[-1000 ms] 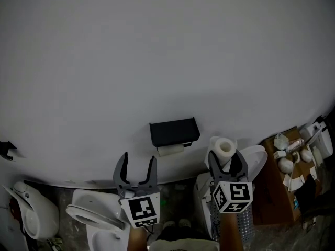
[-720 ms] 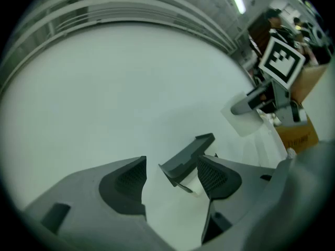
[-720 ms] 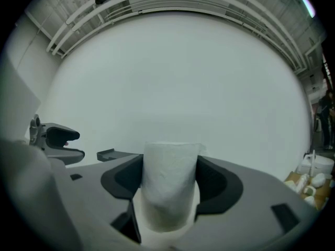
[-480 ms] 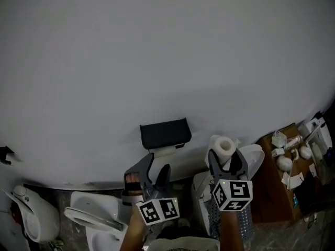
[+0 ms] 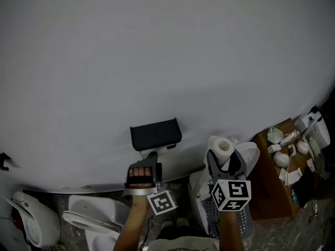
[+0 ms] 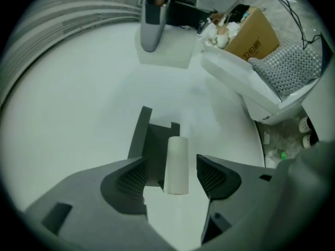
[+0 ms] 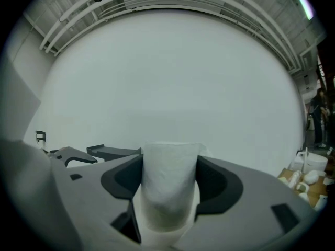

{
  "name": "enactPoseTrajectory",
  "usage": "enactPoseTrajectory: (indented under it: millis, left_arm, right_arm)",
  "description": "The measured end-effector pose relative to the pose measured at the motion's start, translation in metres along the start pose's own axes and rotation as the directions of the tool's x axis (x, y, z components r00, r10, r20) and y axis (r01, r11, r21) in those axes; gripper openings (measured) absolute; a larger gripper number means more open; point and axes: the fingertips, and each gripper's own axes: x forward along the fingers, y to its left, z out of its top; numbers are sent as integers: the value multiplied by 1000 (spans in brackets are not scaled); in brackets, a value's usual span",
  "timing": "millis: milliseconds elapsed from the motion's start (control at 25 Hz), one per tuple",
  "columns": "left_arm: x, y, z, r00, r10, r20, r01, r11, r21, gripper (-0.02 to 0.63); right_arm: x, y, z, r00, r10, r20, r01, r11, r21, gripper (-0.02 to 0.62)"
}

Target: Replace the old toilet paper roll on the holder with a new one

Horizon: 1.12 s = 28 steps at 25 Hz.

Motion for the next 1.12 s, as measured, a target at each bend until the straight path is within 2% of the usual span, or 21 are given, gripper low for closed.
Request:
enactPoseTrajectory:
  millis: [520,600,680,840,1120]
  left_arm:
    - [35,-9,-12,997,-7,-73,12,998,62,288]
    - [38,-8,-12,998,3,-68,2,998,59,258]
    - [40,-8,-11,998,14,-65,-10,998,59,180]
    - [42,-8,-7,998,5,-63,-1,998,64,179]
    - [46,-5,17,1000,-4,-10,5,999,47,177]
  right_arm:
    - [1,-10,-1,1000,-8,-1,8,1000,1,293]
    - [1,-11,-2,1000,-7,-4,7,1000,-2,293]
    - [2,-12,-4,1000,-6,-11,6,1000,-5,293]
    - [1,-16,-7,1000,-13,-18,13,1000,-1,293]
    - [-6,-29,-8,999,-41,-17,41,999,5,293]
